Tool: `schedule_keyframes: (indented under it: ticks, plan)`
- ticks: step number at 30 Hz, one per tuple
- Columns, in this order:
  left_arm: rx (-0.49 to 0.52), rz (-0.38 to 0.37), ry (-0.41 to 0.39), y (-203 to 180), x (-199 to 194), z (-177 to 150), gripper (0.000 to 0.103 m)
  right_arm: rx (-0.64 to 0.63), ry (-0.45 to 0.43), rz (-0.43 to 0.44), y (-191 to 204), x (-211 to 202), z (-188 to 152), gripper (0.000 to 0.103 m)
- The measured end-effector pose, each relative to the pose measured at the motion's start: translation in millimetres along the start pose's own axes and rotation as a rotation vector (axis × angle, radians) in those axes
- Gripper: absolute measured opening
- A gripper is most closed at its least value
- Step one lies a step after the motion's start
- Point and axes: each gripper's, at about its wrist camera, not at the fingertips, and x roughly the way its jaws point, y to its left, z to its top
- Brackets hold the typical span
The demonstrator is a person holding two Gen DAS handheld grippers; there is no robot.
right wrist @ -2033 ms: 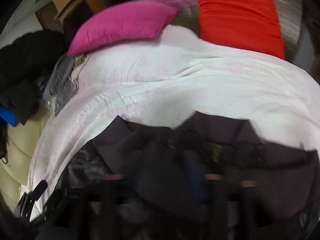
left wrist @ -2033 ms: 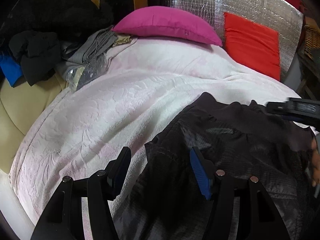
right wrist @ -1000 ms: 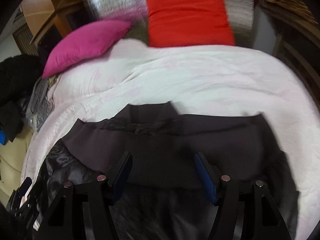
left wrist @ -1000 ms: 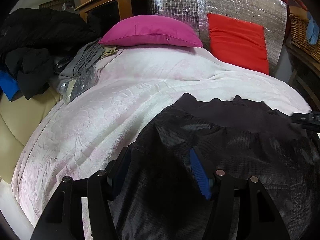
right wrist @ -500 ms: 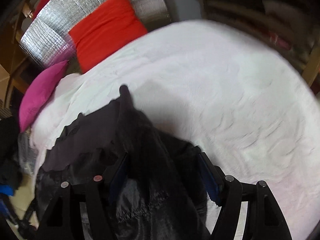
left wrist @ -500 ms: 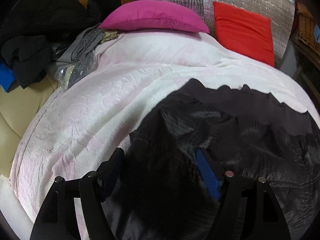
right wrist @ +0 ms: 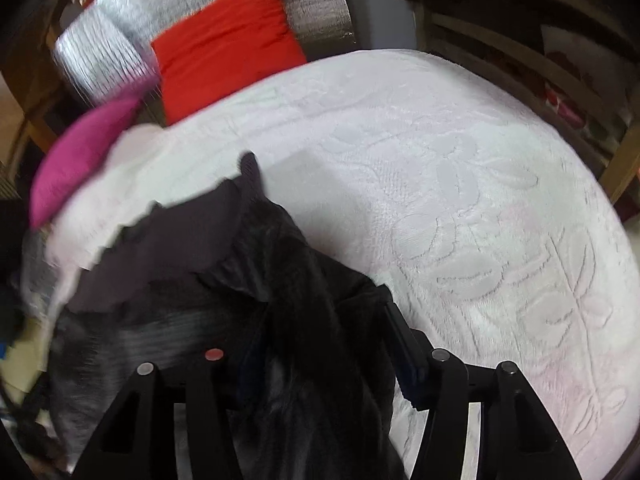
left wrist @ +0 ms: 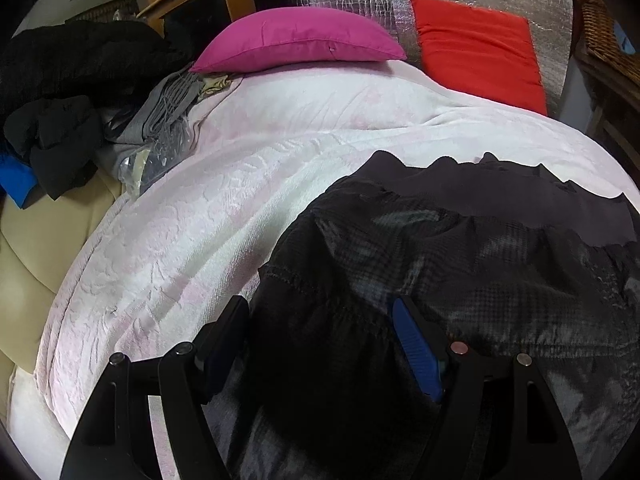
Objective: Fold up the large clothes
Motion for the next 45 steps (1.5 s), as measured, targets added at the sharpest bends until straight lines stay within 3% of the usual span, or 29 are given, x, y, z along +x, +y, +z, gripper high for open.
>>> schedule_keyframes:
  ticks: [1,3,8,14,16,18,22,26,31,36,39,43,45]
  plan:
    - [0.003,-0.002,-0.005,0.3,-1.7,-0.3,0.075,0.016,-0.01,0.045,-3.1,-8.9,-0.4,0.072]
    - [0.004,-0.01,-0.013,2.1,-5.9,-1.6,0.075,0.038,-0.034,0.113,-9.6,-25.6,-2.5,0.077]
    - [0.01,-0.021,-0.048,9.5,-17.7,-5.4,0.075,0.128,-0.02,0.244,-42.6,-44.9,-13.2,0.08]
    - [0.037,-0.042,-0.048,14.0,-21.7,-12.2,0.075,0.191,0.057,0.319,-69.7,-37.1,-20.4,0.08]
    - [0.049,-0.088,-0.037,17.2,-21.4,-11.4,0.075,0.195,0.086,0.33,-74.0,-30.5,-21.3,0.08]
    - [0.033,-0.185,-0.029,28.2,-21.8,-6.7,0.075,0.198,0.105,0.347,-77.8,-25.6,-22.9,0.08]
    - [-0.066,-0.472,-0.006,63.7,-16.1,3.7,0.086,0.214,0.132,0.394,-85.9,-17.9,-24.4,0.08]
    - [-0.175,-0.638,0.109,81.4,14.7,9.3,0.088,0.202,0.172,0.395,-88.1,-7.3,-25.9,0.08]
    - [-0.205,-0.704,0.189,81.3,41.5,10.0,0.089,0.191,0.221,0.451,-88.6,11.0,-27.0,0.082]
    - [-0.18,-0.711,0.233,81.4,53.9,7.7,0.09,0.177,0.298,0.544,-81.8,36.1,-29.4,0.082]
    - [-0.132,-0.683,0.314,75.0,65.0,-0.5,0.09,0.16,0.306,0.591,-74.7,42.0,-27.9,0.083]
    - [-0.099,-0.709,0.318,66.4,61.5,-5.4,0.092,0.129,0.315,0.632,-63.2,47.7,-27.7,0.084]
    - [-0.09,-0.763,0.344,59.0,62.8,-9.0,0.092,0.114,0.313,0.646,-57.1,50.4,-27.5,0.085]
